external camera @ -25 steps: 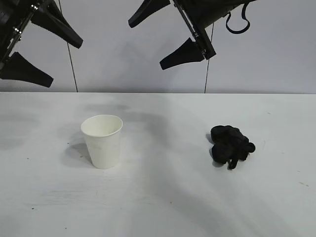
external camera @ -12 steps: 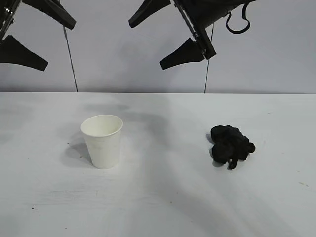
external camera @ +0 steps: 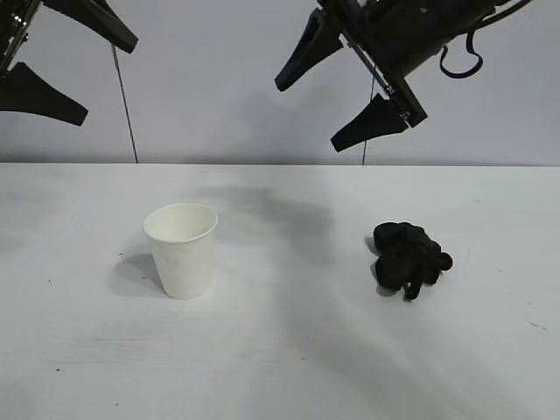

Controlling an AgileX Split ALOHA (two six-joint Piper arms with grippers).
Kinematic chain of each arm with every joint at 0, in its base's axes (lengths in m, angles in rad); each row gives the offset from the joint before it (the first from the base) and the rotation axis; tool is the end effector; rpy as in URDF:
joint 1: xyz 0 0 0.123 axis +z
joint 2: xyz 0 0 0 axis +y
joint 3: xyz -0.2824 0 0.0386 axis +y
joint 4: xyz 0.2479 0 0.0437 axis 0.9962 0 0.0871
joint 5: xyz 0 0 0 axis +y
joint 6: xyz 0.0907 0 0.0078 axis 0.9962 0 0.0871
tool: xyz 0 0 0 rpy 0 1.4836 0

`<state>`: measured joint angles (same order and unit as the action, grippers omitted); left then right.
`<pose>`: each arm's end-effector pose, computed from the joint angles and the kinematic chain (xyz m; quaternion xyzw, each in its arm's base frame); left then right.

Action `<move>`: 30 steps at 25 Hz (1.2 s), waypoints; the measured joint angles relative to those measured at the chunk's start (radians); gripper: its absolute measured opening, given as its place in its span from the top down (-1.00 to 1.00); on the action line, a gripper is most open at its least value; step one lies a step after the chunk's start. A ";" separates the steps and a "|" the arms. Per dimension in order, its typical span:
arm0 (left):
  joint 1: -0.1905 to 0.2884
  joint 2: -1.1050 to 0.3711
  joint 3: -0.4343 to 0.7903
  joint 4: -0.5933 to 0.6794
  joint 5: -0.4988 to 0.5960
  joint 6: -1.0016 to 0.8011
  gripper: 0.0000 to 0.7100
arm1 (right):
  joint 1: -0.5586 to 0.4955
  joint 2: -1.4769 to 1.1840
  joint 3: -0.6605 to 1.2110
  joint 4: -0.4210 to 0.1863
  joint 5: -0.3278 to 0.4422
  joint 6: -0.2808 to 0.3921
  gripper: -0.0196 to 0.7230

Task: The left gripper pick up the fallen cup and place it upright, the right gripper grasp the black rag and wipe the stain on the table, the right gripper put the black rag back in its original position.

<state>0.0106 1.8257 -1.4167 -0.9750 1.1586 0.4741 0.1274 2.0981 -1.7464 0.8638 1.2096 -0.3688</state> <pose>0.3738 -0.0651 0.2721 0.0391 0.8976 -0.4149 0.1437 0.4279 0.1201 0.2414 -0.0979 0.9110 0.3901 0.0915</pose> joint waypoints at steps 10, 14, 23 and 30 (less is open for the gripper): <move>-0.089 0.000 0.000 0.015 -0.059 0.000 -0.85 | -0.004 0.000 0.022 0.023 -0.001 -0.024 -0.81; -0.089 0.000 0.000 0.018 -0.060 0.000 -0.85 | -0.004 0.000 0.022 0.023 -0.001 -0.026 -0.81; -0.089 0.000 0.000 0.018 -0.065 -0.001 -0.85 | -0.004 0.000 0.022 0.023 -0.001 -0.028 -0.81; -0.089 0.000 0.000 0.018 -0.066 -0.001 -0.85 | -0.004 0.000 0.022 0.023 -0.001 -0.028 -0.81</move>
<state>-0.0789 1.8257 -1.4167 -0.9569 1.0922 0.4728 0.1233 2.0981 -1.7248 0.8868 1.2086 -0.3972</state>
